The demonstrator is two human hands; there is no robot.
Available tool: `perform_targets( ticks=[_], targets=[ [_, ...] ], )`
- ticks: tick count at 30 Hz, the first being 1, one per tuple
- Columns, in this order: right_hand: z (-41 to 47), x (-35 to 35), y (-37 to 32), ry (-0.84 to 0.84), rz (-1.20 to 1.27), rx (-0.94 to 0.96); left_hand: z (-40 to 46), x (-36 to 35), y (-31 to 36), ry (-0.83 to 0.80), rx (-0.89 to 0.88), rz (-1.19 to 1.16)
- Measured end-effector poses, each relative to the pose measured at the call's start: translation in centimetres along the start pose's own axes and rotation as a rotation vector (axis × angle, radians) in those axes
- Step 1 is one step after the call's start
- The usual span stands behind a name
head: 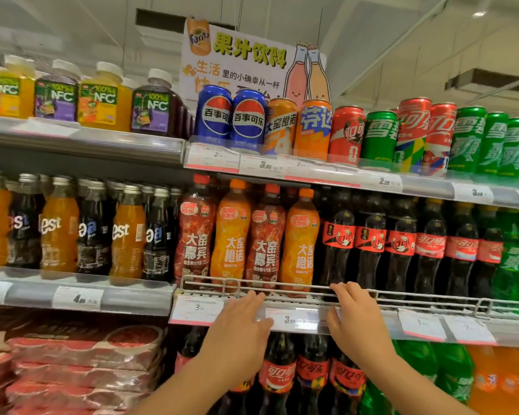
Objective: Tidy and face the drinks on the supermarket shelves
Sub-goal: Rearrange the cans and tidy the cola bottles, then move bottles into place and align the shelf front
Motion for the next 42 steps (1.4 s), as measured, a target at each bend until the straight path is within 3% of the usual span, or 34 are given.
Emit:
perform_targets(
  ticks=[4, 7, 10, 17, 22, 26, 29, 35, 42],
  targets=[
    [0.7, 0.5, -0.7, -0.129, -0.011, -0.134, -0.4, 5.6, -4.2, 0.239, 0.018, -0.144],
    [3.1, 2.6, -2.4, -0.051, 0.168, -0.186, 1.1, 10.8, -8.0, 0.464, 0.130, -0.294],
    [7.5, 5.0, -3.9, 0.017, 0.287, -0.167, 2.8, 14.0, -10.7, 0.562, 0.247, -0.444],
    [14.4, 7.5, -4.4, 0.092, 0.453, -0.251, 6.5, 15.8, -13.0, 0.491, 0.396, -0.537],
    [16.3, 5.1, -4.1, -0.111, 0.538, -0.354, 8.0, 15.4, -13.5, 0.429, 0.400, -0.638],
    [16.9, 4.4, -3.8, -0.118, 0.436, -0.328, 8.6, 14.3, -13.8, 0.332, 0.477, -0.649],
    [17.1, 4.1, -3.5, -0.160, 0.360, -0.309, 8.8, 14.3, -13.9, 0.350, 0.491, -0.562],
    [15.9, 5.5, -2.5, -0.028, 0.270, -0.273, 8.2, 14.5, -14.0, 0.349, 0.490, -0.576],
    [12.1, 5.6, -1.5, 0.074, 0.575, -0.227, 6.6, 13.9, -13.6, 0.365, 0.391, -0.681]
  ],
)
Point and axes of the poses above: each hand's wrist, its own z-axis towards the middle knuckle, its own x-axis out of the back of the hand, y = z × x, the point moved 5 cm from there along z, towards the middle knuckle, and after that the axes turned 7 degrees about x, right-handed, at the moved point
